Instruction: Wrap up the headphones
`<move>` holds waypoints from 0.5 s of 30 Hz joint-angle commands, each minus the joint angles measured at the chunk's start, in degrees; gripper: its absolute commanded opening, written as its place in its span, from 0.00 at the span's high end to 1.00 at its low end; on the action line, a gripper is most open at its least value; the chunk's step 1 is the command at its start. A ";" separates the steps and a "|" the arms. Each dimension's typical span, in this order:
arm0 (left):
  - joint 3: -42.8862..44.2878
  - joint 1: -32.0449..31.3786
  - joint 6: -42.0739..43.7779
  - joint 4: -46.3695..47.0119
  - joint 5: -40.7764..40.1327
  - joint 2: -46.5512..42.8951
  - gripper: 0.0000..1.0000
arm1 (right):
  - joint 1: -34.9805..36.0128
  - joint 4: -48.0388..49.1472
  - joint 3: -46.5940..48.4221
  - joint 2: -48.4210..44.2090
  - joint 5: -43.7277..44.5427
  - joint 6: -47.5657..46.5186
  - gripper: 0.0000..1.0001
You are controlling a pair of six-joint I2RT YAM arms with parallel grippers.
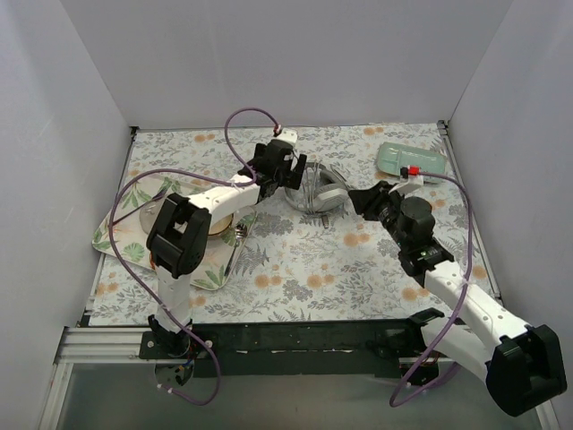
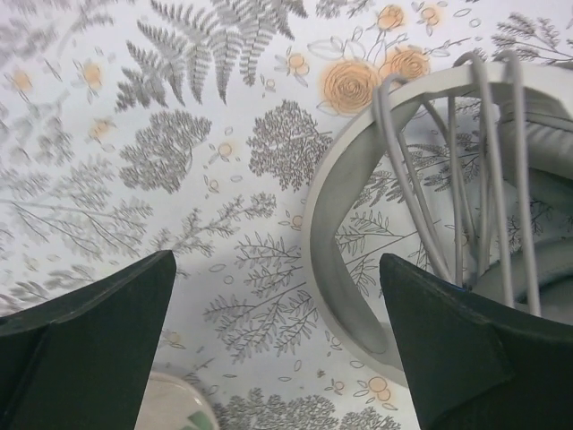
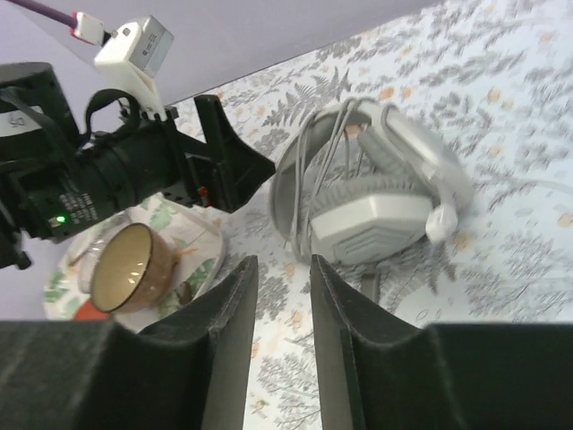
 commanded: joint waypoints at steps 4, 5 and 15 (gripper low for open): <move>1.67 0.77 16.48 -5.41 -1.36 -11.24 0.02 | -4.15 -18.76 21.34 10.85 -3.59 -21.36 0.55; 0.71 1.73 17.71 -5.32 -1.19 -12.66 0.02 | -5.04 -20.17 22.92 11.92 -3.59 -22.59 0.54; -9.31 17.46 15.09 -12.96 12.41 -28.92 0.02 | -24.20 -20.72 27.51 18.35 -13.15 -20.41 0.35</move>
